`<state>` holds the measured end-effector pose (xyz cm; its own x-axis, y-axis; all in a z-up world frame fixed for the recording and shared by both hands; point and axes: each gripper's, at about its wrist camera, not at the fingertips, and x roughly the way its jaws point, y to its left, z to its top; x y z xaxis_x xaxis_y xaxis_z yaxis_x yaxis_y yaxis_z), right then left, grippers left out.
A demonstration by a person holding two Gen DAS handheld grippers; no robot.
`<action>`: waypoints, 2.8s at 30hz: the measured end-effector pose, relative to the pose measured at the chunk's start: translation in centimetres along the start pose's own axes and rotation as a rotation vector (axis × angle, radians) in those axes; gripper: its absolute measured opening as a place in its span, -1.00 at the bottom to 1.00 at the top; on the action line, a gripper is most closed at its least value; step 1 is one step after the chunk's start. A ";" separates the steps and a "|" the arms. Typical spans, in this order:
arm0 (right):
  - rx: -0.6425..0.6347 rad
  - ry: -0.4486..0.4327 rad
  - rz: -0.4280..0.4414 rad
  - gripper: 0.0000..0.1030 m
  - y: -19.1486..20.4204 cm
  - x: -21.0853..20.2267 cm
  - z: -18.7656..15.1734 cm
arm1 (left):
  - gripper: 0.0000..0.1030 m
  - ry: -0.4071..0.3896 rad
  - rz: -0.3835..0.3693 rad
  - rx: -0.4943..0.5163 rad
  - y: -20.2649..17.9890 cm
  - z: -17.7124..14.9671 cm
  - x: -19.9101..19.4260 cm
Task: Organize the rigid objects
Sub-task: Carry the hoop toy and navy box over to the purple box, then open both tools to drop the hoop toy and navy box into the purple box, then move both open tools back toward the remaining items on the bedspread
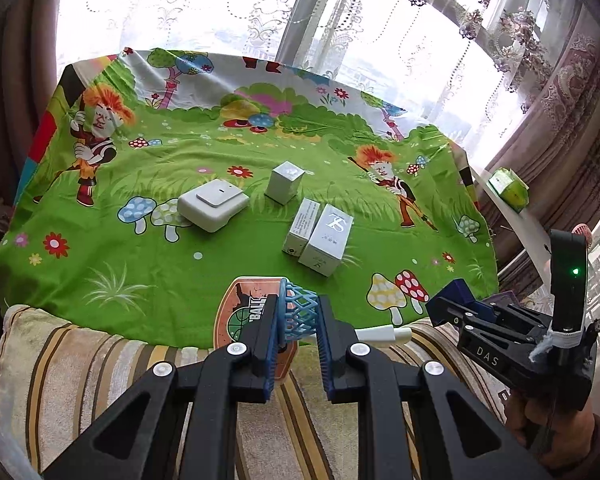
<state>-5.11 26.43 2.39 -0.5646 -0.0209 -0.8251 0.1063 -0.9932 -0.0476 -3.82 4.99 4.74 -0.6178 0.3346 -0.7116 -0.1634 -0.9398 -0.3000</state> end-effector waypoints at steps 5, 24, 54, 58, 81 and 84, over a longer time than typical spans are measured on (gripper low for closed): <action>0.048 -0.008 -0.019 -0.40 -3.0 -1.1 -1.1 | -0.65 0.022 -0.026 0.048 -2.7 -0.3 0.7; 0.248 -0.044 -0.136 -0.40 -14.6 -5.5 -5.8 | -0.65 0.069 -0.141 0.200 -11.2 -1.2 2.2; 0.401 -0.060 -0.349 -0.40 -24.7 -7.1 -11.0 | -0.59 0.258 -0.327 0.459 -27.9 -4.9 9.6; 0.401 -0.061 -0.366 -0.30 -25.0 -7.2 -11.0 | -0.07 0.260 -0.311 0.461 -28.2 -5.0 10.0; 0.317 -0.104 -0.354 0.28 -21.4 -8.1 -9.2 | -0.02 0.191 -0.278 0.358 -23.7 -2.8 7.9; 0.298 -0.111 -0.351 0.34 -20.5 -8.2 -8.8 | -0.02 0.169 -0.256 0.344 -22.5 -2.2 7.4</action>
<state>4.54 47.95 5.22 -0.6100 0.3262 -0.7221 -0.3371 -0.9316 -0.1361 -3.05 28.72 4.82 -0.3951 0.5391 -0.7439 -0.5580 -0.7841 -0.2719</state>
